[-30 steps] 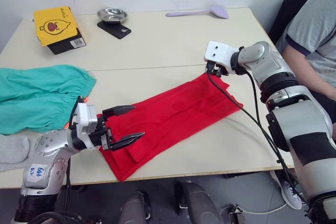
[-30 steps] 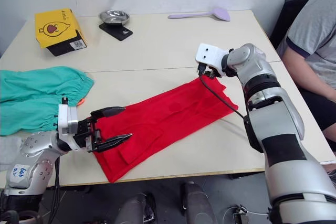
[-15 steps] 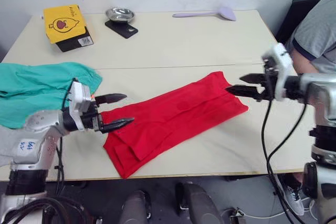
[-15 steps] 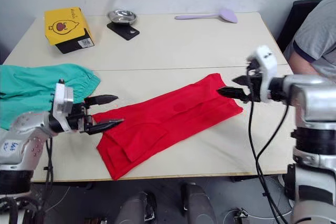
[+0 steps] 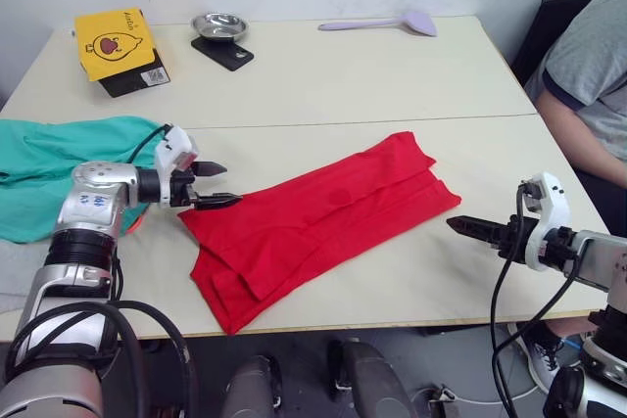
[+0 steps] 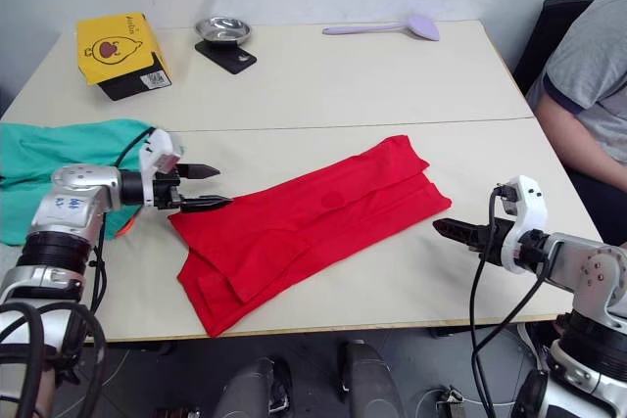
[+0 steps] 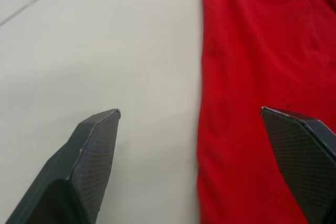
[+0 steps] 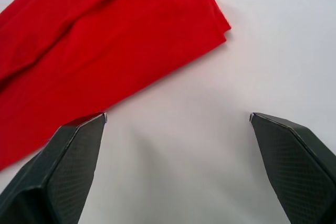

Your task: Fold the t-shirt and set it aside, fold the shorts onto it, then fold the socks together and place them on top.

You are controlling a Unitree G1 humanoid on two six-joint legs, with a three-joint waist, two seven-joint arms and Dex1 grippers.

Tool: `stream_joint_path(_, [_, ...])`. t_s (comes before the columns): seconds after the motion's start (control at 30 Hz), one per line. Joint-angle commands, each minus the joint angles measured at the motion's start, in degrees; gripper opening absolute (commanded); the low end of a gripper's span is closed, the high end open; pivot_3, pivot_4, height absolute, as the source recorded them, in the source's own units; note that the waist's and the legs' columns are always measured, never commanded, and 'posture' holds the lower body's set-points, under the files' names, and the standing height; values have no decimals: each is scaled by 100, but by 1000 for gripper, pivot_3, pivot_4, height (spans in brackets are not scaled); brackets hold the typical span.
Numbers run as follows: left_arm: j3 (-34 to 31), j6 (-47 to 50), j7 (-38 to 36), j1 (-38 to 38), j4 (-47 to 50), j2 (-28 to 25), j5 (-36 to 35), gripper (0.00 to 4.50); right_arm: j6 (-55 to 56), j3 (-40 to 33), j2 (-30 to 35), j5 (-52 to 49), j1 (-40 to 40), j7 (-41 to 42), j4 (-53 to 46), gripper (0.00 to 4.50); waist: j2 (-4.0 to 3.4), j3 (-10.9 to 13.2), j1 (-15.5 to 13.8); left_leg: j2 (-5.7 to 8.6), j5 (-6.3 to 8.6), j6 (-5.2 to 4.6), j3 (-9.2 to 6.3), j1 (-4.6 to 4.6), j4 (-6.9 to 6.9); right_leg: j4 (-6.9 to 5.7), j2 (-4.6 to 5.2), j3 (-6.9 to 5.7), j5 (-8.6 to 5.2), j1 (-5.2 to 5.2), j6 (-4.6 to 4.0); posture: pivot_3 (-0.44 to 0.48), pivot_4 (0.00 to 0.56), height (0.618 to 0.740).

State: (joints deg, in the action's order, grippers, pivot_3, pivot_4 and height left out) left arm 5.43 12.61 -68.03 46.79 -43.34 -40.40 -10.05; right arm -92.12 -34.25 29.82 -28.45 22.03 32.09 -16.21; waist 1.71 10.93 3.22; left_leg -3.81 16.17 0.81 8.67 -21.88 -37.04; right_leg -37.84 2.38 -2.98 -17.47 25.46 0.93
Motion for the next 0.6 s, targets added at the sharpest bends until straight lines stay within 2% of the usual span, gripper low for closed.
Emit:
stream_joint_path(0.03, [62, -41, -106, 237, -258, 43, 222, 4500, -38, 60, -313, -176, 108, -583, -91, 4457, 18, -10, 12, 0, 0, 1, 1, 0, 0, -1, 0, 1, 0, 0, 0, 0, 150, 740])
stream_joint_path(0.27, [-2, 296, -490, 130, -135, 110, 186, 4500, -38, 252, -877, 99, 788, -1289, 371, 4457, 30, -18, 28, -3, -3, -3, 1, 1, -4, -7, 1, 2, 3, 0, 2, 0, 150, 740])
stream_joint_path(0.3, [-24, 342, -469, 110, -124, 109, 192, 4305, -27, 307, -948, 130, 872, -1342, 431, 4488, 30, -18, 27, -3, -4, -1, 1, 1, -3, -7, 0, 2, 2, 0, 2, 0, 150, 740])
stream_joint_path(0.43, [-88, 482, -451, 8, 43, 107, 168, 3273, 5, 516, -1132, 187, 1103, -1431, 600, 3553, 30, -18, 24, -3, -7, 5, 1, 1, -3, -7, 1, 2, 2, 0, 1, 0, 150, 740])
stream_joint_path(0.6, [-202, 735, -439, -157, 353, 75, 74, 1562, 394, 790, -1042, 255, 1244, -1417, 886, 1708, 30, -18, 24, -3, -7, 4, 1, 0, -2, -6, 1, 2, 2, 0, 1, 0, 150, 740])
